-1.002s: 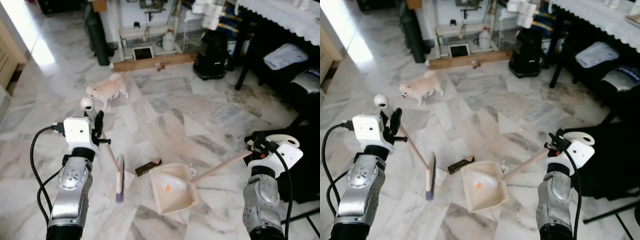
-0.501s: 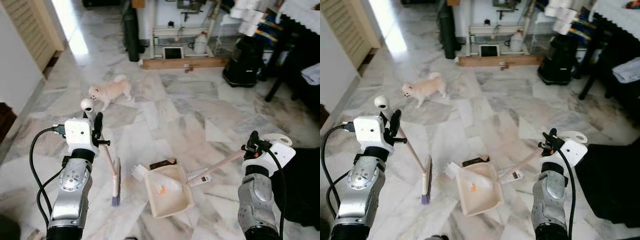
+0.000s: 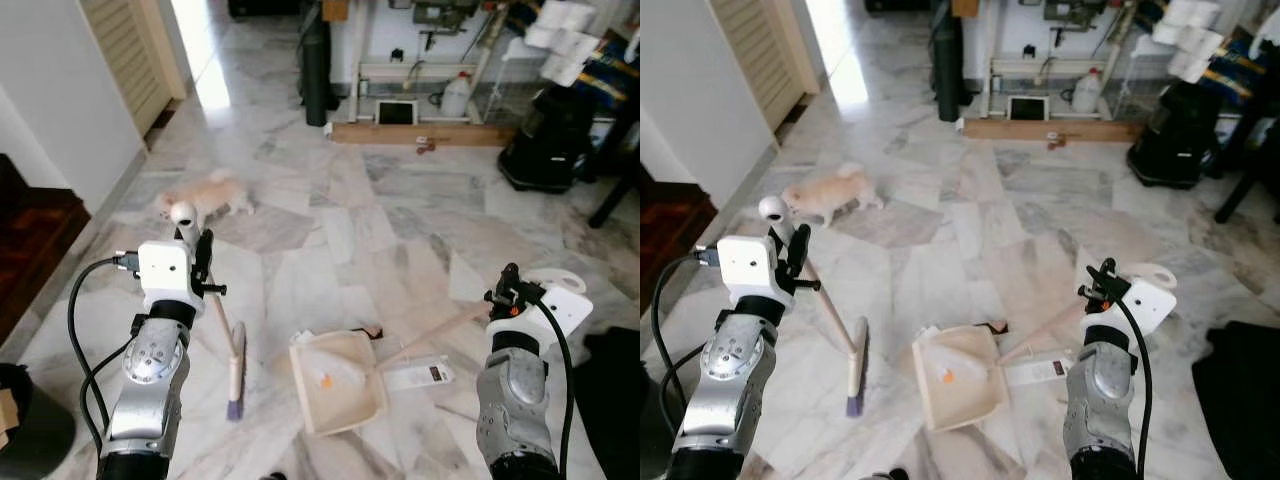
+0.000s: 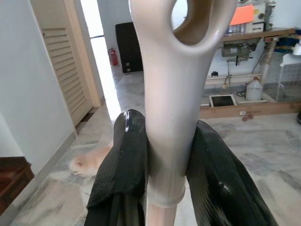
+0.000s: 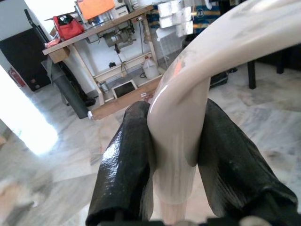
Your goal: Sweep floor
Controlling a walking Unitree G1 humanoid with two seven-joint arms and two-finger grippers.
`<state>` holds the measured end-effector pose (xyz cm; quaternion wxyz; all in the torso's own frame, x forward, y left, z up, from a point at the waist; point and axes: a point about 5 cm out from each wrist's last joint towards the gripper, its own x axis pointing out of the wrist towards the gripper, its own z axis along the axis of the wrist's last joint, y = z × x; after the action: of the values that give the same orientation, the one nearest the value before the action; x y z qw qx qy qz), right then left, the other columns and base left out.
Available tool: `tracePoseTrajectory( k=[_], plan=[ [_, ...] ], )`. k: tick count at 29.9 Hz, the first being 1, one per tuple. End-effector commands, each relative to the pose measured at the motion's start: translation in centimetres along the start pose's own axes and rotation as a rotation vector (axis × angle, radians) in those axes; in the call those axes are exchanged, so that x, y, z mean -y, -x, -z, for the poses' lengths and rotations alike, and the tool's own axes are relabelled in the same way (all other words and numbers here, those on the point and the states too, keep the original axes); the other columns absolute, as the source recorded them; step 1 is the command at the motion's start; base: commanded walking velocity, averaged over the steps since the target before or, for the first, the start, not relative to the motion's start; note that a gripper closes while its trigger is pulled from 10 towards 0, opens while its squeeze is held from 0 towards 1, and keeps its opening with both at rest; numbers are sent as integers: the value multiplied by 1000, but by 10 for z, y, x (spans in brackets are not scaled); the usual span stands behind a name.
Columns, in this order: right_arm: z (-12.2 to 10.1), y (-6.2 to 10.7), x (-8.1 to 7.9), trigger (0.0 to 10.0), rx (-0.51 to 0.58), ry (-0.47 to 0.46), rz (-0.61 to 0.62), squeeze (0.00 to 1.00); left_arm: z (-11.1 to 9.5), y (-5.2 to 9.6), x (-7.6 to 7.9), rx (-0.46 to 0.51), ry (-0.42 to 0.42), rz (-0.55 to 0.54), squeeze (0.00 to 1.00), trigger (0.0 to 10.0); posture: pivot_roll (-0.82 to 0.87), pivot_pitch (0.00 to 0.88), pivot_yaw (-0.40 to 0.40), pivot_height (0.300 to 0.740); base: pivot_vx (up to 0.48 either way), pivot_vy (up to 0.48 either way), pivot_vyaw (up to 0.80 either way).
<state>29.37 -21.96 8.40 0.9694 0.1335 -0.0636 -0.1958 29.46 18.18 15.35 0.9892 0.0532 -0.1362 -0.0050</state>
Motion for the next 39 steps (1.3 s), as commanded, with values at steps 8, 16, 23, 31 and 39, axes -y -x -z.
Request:
tracePoseTrajectory(
  k=[8,16,23,31,39],
  plan=[
    [-5,-3,-5,10000,34,-35,-7,0,-6,-4,2,28,0,15,0,10000,41,31,17,740,0,358,0],
    [-4,-2,-5,10000,29,-23,-9,0,-5,-3,3,23,5,26,0,10000,46,23,20,740,0,364,0],
    [-4,-2,-5,10000,27,-8,-8,0,-5,-3,6,22,5,41,0,10000,47,34,20,740,0,315,254],
    [-3,-2,-2,10000,24,-5,5,0,-5,-3,8,21,7,53,0,10000,48,49,20,740,0,0,503],
    [-2,-2,-3,10000,20,-13,9,0,-5,-3,9,17,14,56,0,10000,52,54,19,740,0,0,108]
  ],
)
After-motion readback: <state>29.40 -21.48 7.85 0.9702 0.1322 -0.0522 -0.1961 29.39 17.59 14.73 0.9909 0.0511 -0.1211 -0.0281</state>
